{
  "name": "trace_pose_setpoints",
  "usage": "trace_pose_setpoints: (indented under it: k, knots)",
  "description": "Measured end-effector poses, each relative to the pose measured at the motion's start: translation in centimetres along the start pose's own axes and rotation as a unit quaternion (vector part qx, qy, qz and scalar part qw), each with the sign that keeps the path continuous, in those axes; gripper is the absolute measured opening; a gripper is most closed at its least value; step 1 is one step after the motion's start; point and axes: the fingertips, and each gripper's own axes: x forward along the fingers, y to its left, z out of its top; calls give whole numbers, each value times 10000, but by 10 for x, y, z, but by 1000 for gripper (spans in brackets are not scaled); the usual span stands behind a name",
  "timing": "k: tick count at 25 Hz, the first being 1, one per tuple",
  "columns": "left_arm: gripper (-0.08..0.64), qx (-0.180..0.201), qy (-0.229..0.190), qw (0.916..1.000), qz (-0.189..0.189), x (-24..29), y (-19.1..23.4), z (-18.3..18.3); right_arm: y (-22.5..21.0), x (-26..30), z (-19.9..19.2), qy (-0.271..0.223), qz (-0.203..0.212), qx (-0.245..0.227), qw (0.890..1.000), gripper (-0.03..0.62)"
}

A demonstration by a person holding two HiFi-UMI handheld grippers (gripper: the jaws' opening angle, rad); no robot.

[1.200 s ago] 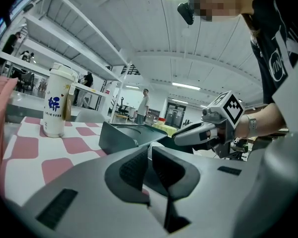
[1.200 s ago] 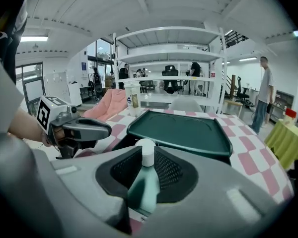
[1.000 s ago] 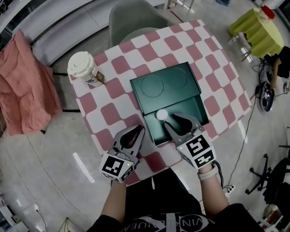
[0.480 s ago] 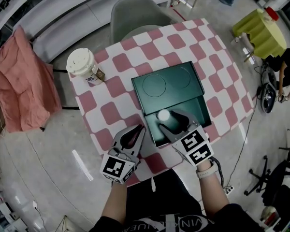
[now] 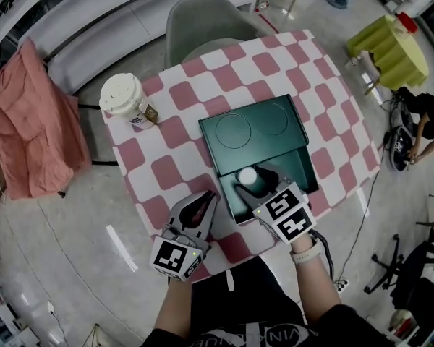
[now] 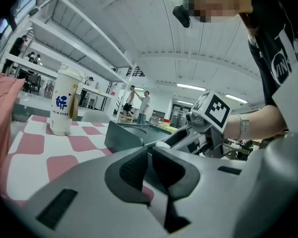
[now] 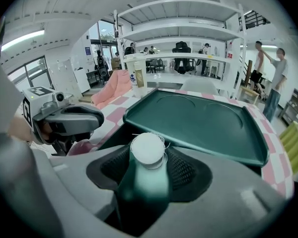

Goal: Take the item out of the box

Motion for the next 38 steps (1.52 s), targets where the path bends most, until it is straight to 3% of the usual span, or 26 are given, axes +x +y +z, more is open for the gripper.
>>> trace_pose_setpoints:
  k: [11,16,38]
  knots:
    - [29,-93,-52,9998,139,-8,8,-1,0,9,3,-45,-164,220,9996,217]
    - [29,-180,-100,9996,198,-13,10,-7,1,6,1,-75,-238,125,9996,187]
    - [29,-141,-121,9998,29,-5,-1,6,-5,-38,-6,-481,-395,283,9977,184]
